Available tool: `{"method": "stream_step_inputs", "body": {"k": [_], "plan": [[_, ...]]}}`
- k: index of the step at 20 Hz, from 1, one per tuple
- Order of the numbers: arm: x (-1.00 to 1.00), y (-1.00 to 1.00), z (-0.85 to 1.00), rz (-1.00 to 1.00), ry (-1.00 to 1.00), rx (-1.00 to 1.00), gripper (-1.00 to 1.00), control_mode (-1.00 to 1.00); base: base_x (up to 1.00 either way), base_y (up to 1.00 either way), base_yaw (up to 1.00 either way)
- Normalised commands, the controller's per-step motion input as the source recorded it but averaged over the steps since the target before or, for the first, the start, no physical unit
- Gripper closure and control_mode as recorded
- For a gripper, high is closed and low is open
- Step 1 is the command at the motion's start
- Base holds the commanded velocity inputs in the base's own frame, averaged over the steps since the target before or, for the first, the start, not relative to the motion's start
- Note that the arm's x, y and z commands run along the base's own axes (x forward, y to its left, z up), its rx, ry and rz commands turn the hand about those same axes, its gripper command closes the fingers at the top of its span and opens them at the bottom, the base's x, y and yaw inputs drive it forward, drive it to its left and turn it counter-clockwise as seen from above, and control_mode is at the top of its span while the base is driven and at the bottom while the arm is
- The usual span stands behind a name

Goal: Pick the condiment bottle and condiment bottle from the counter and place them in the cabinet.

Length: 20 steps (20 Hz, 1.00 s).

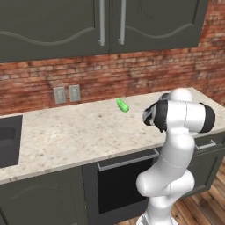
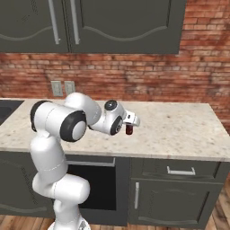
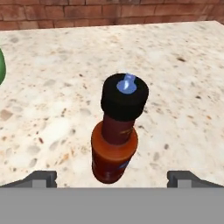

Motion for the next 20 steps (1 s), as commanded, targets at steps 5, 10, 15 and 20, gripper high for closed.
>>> {"method": "stream_step_inputs", "body": {"k": [5,10,15,20], "plan": [[0.33,-0.07,-0.13,0.0,0.0,0.02,-1.0,-1.0,0.0,0.0,0.0],[0.3,-0.06,-0.12,0.0,0.0,0.02,-1.0,-1.0,0.0,0.0,0.0],[0.24,-0.08,-0.11,0.0,0.0,0.03,-1.0,-1.0,0.0,0.0,0.0],[0.2,-0.04,-0.11,0.0,0.0,0.02,1.0,-1.0,0.0,0.0,0.0]]}}
